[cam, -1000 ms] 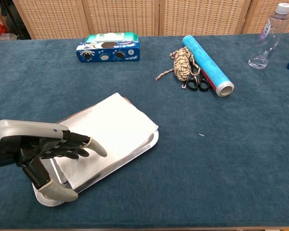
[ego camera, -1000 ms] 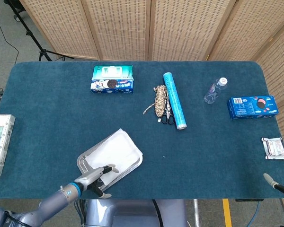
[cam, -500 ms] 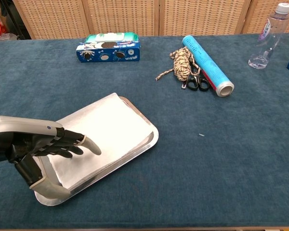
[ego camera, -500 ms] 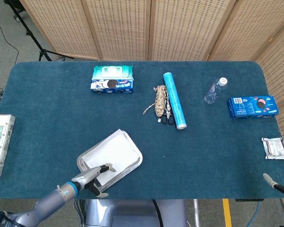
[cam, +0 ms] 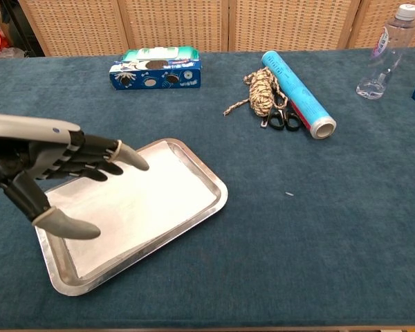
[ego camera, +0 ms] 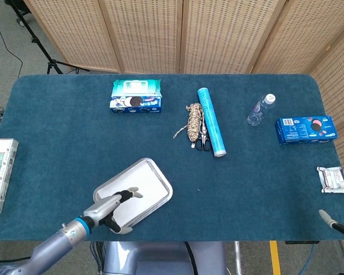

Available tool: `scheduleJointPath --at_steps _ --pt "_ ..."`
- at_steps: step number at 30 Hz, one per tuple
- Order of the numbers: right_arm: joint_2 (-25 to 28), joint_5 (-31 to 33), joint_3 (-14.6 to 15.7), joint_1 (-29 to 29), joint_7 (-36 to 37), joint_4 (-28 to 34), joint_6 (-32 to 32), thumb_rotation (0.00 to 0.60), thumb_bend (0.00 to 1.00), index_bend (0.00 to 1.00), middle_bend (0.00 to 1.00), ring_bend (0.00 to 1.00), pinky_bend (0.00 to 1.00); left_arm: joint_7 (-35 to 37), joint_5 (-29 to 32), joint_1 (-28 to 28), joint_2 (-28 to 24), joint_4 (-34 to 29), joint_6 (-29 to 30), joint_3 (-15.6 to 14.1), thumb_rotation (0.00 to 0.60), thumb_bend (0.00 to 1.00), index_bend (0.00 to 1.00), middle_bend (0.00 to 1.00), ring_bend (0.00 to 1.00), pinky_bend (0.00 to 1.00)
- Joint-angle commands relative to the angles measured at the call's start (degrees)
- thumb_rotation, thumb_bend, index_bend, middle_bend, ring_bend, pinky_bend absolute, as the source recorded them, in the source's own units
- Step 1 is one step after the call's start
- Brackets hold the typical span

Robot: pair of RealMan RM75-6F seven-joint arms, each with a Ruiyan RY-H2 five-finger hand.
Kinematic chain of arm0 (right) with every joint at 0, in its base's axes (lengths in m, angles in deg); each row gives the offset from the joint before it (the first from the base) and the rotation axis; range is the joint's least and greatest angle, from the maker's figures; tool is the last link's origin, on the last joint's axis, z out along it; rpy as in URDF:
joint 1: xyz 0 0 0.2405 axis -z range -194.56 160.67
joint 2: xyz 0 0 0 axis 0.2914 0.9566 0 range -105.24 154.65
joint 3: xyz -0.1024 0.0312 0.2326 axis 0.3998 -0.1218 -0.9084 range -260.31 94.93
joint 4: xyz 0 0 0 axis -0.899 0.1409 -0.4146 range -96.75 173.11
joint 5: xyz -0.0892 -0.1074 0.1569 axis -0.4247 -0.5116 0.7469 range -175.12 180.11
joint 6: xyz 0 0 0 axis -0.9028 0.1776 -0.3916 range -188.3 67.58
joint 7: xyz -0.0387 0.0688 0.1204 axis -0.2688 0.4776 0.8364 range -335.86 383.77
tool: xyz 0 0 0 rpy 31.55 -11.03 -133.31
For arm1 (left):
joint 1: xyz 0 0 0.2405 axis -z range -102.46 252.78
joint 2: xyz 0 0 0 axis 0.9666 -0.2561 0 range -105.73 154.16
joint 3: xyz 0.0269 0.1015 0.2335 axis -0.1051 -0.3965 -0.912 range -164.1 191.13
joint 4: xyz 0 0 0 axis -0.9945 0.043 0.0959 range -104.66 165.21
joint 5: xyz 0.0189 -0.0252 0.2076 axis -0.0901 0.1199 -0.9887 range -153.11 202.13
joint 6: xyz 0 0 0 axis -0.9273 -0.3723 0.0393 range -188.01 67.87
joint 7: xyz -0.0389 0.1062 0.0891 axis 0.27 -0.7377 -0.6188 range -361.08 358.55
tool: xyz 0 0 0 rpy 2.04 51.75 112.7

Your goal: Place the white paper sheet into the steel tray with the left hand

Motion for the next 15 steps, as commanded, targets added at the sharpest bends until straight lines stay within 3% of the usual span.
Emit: scheduleJointPath --at_steps 1,8,11,15 --pt "0.02 0.06 0.0 0.0 0.03 0.03 0.05 0.6 0.0 0.04 0.0 0.0 0.0 4.08 -4.96 -3.28 -3.2 -1.49 1.99 1.76 0.6 0.23 0.16 0.0 0.0 0.0" --pt "0.08 0.13 0.02 -0.15 0.1 0.06 0.4 0.6 0.0 0.04 0.0 0.0 0.0 10.73 -14.35 -9.04 -8.09 -0.25 4.82 2.37 0.6 0.22 0.16 0.0 0.0 0.0" --pt "0.14 0.08 0.18 -0.32 -0.05 0.14 0.9 0.6 0.0 0.04 0.0 0.0 0.0 12.21 -19.7 -12.87 -9.07 2.21 9.02 1.53 0.6 0.22 0.16 0.0 0.0 0.0" --pt "0.24 -0.04 0.45 -0.8 -0.38 0.31 2.01 0.6 0.0 0.04 0.0 0.0 0.0 10.8 -26.28 -19.72 -6.42 8.9 20.15 0.25 0.6 0.22 0.16 0.0 0.0 0.0"
